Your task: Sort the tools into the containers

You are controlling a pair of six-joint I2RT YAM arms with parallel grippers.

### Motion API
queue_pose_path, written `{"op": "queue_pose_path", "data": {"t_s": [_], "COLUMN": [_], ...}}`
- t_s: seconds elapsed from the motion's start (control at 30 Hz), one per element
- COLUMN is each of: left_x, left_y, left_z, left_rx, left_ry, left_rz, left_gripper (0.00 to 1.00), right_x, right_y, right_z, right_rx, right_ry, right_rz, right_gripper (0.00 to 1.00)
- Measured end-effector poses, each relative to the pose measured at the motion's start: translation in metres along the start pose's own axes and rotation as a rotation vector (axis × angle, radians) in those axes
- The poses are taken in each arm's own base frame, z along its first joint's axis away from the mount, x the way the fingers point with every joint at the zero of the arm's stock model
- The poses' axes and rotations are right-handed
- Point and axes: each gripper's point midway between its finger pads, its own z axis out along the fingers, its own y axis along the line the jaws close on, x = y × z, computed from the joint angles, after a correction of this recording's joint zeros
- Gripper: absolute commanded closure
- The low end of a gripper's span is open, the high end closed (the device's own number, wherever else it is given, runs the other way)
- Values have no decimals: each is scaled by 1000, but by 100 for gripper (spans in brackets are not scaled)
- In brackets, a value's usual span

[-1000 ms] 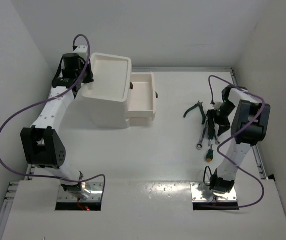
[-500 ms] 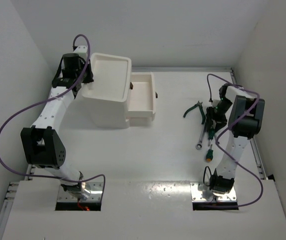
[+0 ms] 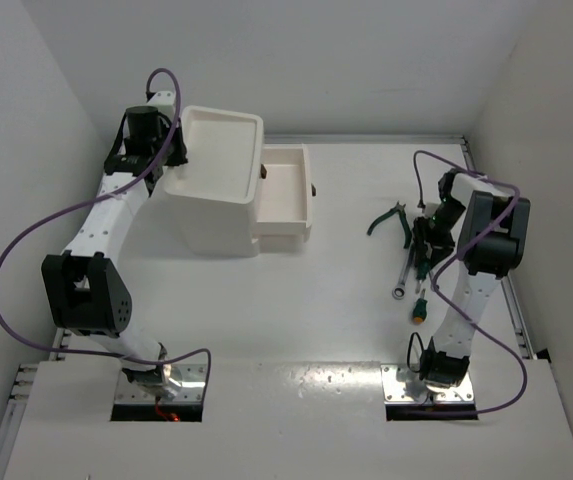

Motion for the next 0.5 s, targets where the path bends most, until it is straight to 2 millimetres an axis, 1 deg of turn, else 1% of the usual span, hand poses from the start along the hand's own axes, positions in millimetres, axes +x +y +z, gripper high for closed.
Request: {"op": "queue_pose_path", "data": {"t_s": [0.07,0.1,0.17,0.3,0.37,0.43,0.5], "left_x": [0,0,0,1,0,0,-1], "left_y": [0,0,0,0,0,0,0], "left_z": [0,0,0,1,0,0,-1], "left_rx": [0,0,0,0,0,0,1], "left_ry": [1,1,1,2,1,-1,-3], "left_rz": [0,0,0,0,0,0,0], "left_gripper": [100,100,100,100,100,100,100], "right_x": [5,7,9,10,9,3,-12], "right_y": [1,1,2,3,8,15,25], "right_z": [1,1,2,2,-1,-10,-26], "right_rx": [-3,-5,-8,-19,-44,-79,-129], "right_ry": [15,21,27,30,27,9,-42], "right_rz": [-1,-2,-4,-11,-17,-20,-36], "right_gripper": [69,85,100,100,100,100,100]}}
